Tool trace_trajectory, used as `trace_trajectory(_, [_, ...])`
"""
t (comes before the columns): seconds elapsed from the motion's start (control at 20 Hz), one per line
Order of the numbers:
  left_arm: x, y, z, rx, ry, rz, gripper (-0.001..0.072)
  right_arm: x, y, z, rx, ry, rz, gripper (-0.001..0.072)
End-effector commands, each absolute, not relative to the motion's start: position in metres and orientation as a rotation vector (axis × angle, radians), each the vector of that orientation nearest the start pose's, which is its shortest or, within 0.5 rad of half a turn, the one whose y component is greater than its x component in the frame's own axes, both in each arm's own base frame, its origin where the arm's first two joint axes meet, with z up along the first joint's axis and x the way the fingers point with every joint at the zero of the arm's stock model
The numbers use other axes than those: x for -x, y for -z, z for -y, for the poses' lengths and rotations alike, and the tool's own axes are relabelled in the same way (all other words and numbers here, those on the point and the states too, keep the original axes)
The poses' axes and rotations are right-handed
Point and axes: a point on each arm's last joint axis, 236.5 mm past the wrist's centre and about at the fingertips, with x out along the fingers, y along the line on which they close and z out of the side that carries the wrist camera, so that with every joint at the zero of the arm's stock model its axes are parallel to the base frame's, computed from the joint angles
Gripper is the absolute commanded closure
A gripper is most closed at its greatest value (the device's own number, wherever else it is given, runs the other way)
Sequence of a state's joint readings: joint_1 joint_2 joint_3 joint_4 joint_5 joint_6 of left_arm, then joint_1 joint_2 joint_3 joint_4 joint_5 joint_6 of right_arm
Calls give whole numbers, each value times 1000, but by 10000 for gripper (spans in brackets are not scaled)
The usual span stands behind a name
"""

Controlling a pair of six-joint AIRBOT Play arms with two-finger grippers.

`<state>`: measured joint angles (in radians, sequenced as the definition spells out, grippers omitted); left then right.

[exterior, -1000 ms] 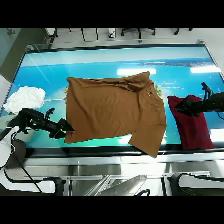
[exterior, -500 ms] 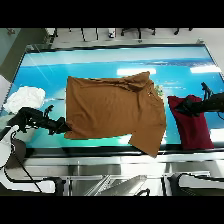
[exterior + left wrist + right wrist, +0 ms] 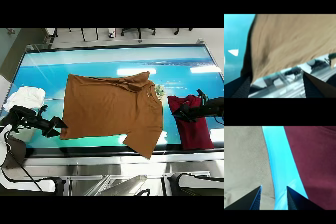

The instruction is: Fold the shirts.

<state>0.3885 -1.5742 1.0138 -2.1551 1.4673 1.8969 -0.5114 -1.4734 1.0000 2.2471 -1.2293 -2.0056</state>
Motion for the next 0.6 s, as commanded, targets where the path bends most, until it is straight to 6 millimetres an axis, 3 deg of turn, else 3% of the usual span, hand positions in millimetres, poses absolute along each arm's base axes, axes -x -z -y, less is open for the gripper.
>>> trace_trajectory(0.0, [-292, 69, -5, 730, 337, -1727, 34, -350, 65, 37, -732, -212, -1344, 343])
trace_trajectory(0.1, [-302, 66, -24, 762, 291, -1670, 52, -350, 65, 36, -733, -212, -1343, 343])
trace_trajectory(0.2, [-297, 76, -32, 802, 250, -1657, 51, -350, 65, 36, -733, -212, -1343, 343])
trace_trajectory(0.35, [-288, 96, -26, 813, 247, -1650, 51, -350, 65, 36, -735, -213, -1342, 344])
trace_trajectory(0.55, [-291, 100, 0, 900, 332, -1641, 52, -351, 65, 37, -734, -210, -1340, 344])
